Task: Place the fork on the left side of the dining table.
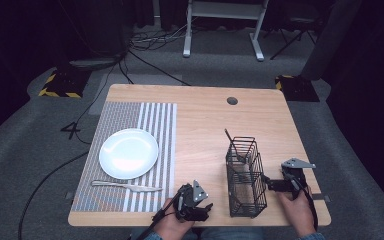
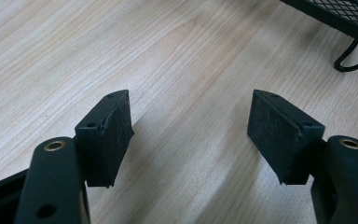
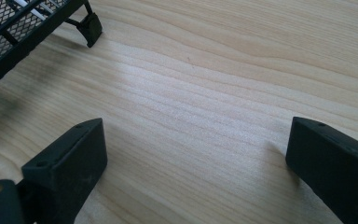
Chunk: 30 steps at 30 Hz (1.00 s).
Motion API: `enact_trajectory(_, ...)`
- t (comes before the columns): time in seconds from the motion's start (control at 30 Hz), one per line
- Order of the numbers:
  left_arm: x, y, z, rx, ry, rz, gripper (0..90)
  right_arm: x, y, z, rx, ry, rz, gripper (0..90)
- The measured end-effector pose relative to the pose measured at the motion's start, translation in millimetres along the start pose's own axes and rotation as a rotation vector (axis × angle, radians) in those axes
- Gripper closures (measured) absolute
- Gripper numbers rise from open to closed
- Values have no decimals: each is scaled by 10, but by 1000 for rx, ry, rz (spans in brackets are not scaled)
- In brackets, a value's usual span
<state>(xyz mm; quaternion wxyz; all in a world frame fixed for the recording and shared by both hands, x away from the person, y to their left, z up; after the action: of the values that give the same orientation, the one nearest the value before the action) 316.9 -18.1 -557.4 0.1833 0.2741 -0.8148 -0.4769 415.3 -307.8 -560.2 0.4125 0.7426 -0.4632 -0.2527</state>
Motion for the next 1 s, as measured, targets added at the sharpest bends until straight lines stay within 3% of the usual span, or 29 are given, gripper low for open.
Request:
enact_trajectory(0.17,-34,29,-22,17,17,17,312,-2,1,0,2,2,0,61)
enact_trajectory(0.33,-137,159,-112,59,45,27,318,-5,3,0,3,5,1,68)
enact_trajectory(0.4,-195,210,-146,70,63,43,324,-6,3,0,4,6,0,71)
enact_trajectory(0.47,-228,255,-183,62,74,93,327,-7,4,-1,5,7,0,72)
enact_trajectory(0.5,-232,273,-205,51,69,118,327,-7,4,0,5,6,0,72)
enact_trajectory(0.57,-238,302,-236,40,61,128,326,-7,5,0,5,8,0,75)
enact_trajectory(0.83,-438,546,-502,97,78,133,333,-11,6,0,8,7,2,82)
enact_trajectory(1.0,-506,685,-655,128,56,133,337,-14,8,0,10,7,2,89)
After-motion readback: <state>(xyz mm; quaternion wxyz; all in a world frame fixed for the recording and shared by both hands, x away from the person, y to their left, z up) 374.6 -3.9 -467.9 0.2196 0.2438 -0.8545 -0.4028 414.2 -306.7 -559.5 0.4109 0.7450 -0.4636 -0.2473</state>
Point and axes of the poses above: each handheld gripper's, and its own axes: y roughly backward along the jaws, z roughly out of its underside, x roughly to its right, the point moved 8 cm from there along -y, roughly forward along the jaws, and after that the axes turned 14 degrees about -x, right-handed, at the moved point
